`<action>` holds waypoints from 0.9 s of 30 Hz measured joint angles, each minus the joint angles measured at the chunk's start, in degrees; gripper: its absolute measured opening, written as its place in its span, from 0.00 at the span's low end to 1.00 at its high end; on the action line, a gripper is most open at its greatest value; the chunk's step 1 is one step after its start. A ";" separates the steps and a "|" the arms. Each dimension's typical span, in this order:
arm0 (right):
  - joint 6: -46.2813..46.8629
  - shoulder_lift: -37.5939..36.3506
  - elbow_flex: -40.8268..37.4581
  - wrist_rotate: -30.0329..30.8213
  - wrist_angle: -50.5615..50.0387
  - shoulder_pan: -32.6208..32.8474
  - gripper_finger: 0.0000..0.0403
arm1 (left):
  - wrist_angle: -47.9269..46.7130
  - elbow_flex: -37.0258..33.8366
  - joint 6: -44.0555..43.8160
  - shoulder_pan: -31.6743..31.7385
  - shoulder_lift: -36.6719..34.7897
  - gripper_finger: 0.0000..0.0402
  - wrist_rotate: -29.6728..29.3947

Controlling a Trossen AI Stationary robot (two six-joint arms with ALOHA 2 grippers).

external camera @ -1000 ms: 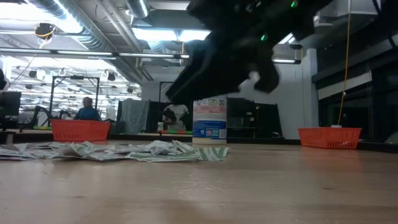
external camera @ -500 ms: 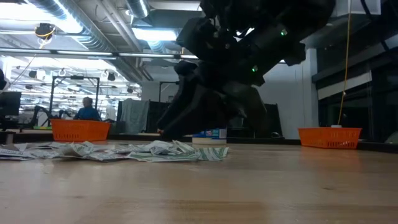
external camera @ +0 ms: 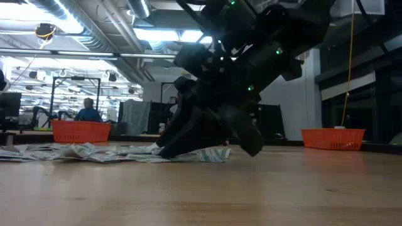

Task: Pick & Place First Aid Supplies
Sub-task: Put the blue alcohol pad into the blue bin

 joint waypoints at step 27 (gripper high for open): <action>10.13 -5.31 -0.22 -7.57 1.58 -1.96 0.01 | 0.00 0.01 0.00 0.01 0.01 0.01 0.00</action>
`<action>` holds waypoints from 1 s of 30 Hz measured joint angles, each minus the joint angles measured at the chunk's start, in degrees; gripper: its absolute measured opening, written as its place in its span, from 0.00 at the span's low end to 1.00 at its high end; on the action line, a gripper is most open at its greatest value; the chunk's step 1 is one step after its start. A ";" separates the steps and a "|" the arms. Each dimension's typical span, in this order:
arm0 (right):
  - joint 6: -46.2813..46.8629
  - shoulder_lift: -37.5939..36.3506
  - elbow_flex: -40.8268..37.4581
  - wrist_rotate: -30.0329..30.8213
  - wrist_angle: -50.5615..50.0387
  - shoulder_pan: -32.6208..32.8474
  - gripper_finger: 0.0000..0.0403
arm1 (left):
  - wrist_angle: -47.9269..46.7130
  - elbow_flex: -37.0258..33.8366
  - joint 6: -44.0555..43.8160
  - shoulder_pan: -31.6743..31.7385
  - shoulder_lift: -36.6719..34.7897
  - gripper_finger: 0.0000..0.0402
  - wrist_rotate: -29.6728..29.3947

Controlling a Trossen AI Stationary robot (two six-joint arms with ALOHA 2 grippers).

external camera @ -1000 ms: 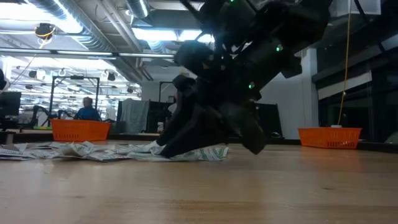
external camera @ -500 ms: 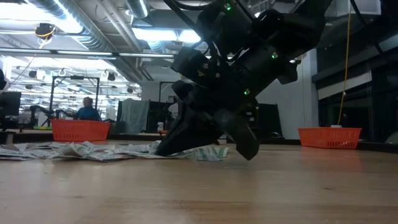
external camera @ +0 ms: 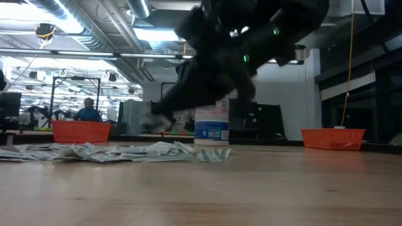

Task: Pick & Place First Aid Supplies
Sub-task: Put the blue alcohol pad into the blue bin

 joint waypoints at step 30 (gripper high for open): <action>36.93 -10.83 -0.03 -26.72 -9.19 -0.36 0.00 | 0.00 -0.01 0.00 0.01 0.01 0.01 -0.01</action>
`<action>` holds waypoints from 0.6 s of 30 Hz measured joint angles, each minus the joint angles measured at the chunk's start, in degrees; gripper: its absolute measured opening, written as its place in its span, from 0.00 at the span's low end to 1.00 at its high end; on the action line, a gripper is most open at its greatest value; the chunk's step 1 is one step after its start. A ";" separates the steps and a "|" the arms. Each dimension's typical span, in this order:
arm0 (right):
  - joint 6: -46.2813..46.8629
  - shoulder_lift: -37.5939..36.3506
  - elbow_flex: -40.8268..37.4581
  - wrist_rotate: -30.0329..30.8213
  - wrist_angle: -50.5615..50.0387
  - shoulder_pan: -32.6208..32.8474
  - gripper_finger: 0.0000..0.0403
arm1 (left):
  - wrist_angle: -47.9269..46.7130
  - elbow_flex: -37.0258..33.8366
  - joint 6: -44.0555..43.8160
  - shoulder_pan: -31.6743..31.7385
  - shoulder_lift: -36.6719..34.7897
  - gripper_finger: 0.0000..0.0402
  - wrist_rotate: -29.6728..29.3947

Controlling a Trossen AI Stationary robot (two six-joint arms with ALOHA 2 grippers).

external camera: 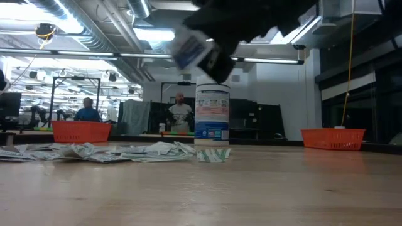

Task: Pick & Place First Aid Supplies
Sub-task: Put the blue alcohol pad into the blue bin

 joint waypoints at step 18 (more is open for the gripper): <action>10.08 -15.03 0.00 -2.94 -34.89 7.34 0.00 | 0.00 0.01 0.00 -0.02 0.01 0.01 0.00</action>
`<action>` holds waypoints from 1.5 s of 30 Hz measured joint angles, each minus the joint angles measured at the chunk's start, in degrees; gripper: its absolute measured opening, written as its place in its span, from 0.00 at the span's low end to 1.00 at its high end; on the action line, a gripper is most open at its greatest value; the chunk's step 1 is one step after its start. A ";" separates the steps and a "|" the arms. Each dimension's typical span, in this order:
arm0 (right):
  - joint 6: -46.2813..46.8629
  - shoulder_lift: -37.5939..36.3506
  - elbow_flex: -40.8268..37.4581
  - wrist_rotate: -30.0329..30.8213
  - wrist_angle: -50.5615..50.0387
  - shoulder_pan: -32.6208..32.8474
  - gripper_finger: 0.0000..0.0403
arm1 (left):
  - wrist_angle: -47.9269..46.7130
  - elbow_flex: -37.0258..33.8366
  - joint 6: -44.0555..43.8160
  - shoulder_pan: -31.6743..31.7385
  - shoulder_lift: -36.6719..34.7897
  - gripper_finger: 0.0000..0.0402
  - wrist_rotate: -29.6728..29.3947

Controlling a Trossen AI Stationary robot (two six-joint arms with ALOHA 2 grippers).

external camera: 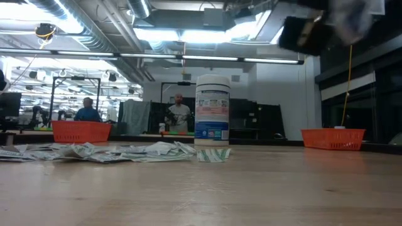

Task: Pick & Place First Aid Supplies
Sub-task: Put the blue alcohol pad into the blue bin

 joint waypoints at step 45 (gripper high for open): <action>31.15 -7.98 -0.28 -5.61 -41.41 22.21 0.05 | 0.00 0.00 0.00 0.00 -0.02 0.01 0.01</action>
